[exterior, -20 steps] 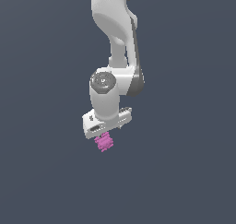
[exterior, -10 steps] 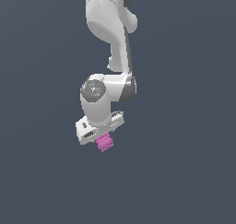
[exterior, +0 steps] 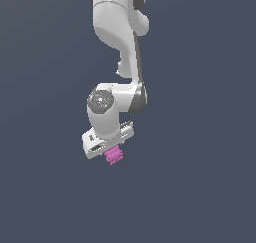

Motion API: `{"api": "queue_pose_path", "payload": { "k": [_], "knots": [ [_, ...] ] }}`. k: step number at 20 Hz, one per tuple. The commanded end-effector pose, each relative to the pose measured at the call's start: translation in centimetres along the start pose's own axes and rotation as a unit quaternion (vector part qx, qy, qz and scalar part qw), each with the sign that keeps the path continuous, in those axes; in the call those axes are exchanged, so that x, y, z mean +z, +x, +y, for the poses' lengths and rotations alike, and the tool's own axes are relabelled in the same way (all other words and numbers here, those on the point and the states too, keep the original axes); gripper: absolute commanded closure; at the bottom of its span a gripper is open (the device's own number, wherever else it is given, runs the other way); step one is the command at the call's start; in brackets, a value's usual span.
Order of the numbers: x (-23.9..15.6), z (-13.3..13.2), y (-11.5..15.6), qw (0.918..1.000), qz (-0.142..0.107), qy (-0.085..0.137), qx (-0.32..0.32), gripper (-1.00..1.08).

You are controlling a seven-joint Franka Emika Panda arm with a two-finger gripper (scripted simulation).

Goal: Pick up the object and move it to a goal position.

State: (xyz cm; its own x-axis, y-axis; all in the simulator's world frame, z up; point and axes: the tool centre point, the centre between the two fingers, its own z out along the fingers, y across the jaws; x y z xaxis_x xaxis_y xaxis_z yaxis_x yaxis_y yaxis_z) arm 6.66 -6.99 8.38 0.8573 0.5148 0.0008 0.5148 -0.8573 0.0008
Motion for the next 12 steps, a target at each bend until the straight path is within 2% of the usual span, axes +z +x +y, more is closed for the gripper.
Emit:
{"api": "queue_pose_path", "payload": {
  "k": [1, 6, 12],
  "knots": [
    [1.1, 0.0, -0.1, 1.0000, -0.001, 0.000, 0.000, -0.92],
    [3.7, -0.1, -0.1, 1.0000, 0.000, 0.000, -0.001, -0.92],
    [4.2, 0.0, 0.0, 1.0000, 0.000, 0.000, -0.002, -0.92]
  ]
}}
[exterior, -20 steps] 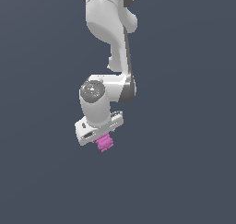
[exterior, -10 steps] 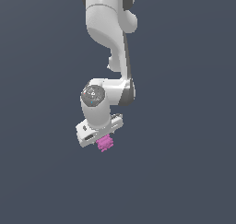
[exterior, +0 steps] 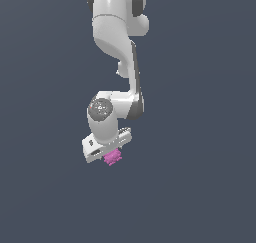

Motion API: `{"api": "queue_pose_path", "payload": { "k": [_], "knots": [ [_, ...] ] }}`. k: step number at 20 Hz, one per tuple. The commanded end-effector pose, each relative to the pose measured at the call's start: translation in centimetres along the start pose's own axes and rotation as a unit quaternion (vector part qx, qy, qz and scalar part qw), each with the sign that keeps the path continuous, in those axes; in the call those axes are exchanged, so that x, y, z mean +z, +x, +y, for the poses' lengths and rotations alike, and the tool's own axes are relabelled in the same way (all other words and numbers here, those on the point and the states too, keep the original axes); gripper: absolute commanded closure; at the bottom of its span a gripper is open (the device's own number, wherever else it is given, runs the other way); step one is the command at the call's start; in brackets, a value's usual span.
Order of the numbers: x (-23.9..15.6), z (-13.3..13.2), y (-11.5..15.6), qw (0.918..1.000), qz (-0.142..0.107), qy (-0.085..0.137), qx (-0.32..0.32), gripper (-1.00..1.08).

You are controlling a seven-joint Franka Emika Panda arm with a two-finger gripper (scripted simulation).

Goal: Pick up the object and move it to a goal position.

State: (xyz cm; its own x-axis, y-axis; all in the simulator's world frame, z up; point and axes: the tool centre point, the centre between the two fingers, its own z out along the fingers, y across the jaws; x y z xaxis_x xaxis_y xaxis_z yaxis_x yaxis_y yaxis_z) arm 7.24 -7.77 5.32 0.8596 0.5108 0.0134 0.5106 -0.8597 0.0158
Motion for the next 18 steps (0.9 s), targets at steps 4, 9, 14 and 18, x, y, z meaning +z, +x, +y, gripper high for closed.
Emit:
{"api": "queue_pose_path", "payload": {
  "k": [4, 9, 14, 18],
  "knots": [
    [1.1, -1.0, -0.1, 0.9999, -0.007, 0.008, -0.004, 1.08],
    [1.1, -1.0, -0.1, 0.9999, -0.007, 0.008, -0.004, 1.08],
    [-0.4, -0.4, 0.3, 1.0000, 0.001, 0.001, -0.003, 1.08],
    [-1.1, -0.9, 0.1, 1.0000, 0.001, 0.001, -0.003, 1.08]
  ]
}}
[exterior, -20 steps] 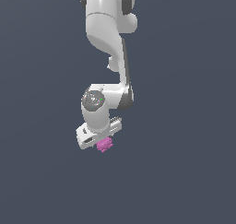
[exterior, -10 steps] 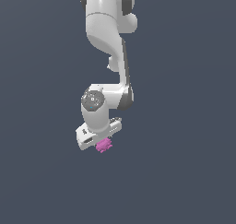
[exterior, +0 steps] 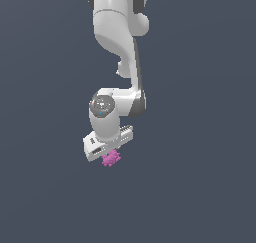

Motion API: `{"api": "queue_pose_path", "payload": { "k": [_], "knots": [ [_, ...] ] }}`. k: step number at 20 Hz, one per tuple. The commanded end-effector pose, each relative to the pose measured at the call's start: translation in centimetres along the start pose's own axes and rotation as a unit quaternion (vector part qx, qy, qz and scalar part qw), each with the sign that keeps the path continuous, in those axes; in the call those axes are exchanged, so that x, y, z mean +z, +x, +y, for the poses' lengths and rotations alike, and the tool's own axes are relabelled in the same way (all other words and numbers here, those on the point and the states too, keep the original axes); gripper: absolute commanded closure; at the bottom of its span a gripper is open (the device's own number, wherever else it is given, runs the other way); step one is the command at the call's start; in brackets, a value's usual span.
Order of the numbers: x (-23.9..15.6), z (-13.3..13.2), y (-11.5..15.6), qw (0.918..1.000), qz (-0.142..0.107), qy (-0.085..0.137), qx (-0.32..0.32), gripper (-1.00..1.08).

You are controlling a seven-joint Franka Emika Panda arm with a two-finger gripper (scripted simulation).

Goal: Pick up the object and move it to a goal position.

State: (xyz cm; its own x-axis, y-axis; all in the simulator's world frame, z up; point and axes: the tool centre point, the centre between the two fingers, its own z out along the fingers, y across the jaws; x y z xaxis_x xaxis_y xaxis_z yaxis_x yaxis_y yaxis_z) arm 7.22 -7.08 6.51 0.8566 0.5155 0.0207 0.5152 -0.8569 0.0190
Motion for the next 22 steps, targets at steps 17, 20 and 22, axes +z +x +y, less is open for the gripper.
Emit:
{"api": "queue_pose_path", "payload": {
  "k": [17, 20, 22],
  "knots": [
    [-9.8, -7.6, -2.1, 1.0000, -0.005, 0.003, -0.001, 1.08],
    [-12.4, -9.4, -2.5, 1.0000, -0.006, 0.003, -0.001, 1.08],
    [-14.1, -10.7, -2.8, 1.0000, -0.006, 0.003, -0.001, 1.08]
  ]
}}
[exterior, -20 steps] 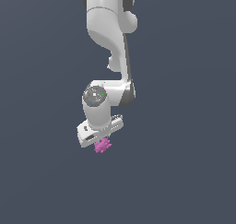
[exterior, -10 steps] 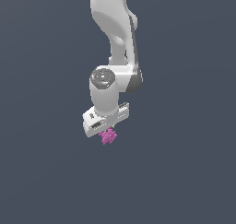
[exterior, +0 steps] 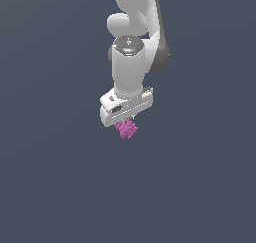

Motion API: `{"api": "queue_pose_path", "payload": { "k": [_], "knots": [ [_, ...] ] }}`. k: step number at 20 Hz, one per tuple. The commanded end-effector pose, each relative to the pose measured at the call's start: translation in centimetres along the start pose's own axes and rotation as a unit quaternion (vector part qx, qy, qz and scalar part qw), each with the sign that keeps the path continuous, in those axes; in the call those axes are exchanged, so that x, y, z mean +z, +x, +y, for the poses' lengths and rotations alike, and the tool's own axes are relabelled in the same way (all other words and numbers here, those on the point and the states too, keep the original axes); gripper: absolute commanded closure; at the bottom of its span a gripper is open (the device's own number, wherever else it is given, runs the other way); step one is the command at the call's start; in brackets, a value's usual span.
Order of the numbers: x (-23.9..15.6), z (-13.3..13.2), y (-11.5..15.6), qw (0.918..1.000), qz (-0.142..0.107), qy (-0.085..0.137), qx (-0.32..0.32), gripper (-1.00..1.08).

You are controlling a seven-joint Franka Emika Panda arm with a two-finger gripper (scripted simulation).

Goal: Pick up the object and move it to a goal position.

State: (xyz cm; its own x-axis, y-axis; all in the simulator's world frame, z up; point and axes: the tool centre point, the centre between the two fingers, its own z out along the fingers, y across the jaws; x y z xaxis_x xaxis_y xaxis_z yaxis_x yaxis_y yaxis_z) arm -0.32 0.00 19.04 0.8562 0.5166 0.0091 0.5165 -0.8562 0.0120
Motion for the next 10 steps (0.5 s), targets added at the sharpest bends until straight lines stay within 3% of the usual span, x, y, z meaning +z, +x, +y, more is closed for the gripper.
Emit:
{"api": "queue_pose_path", "payload": {
  "k": [1, 10],
  "knots": [
    [-2.2, -1.6, -0.4, 1.0000, 0.000, 0.000, 0.000, 1.08],
    [-10.8, -7.8, -1.9, 1.0000, -0.002, 0.001, -0.001, 1.08]
  ]
}}
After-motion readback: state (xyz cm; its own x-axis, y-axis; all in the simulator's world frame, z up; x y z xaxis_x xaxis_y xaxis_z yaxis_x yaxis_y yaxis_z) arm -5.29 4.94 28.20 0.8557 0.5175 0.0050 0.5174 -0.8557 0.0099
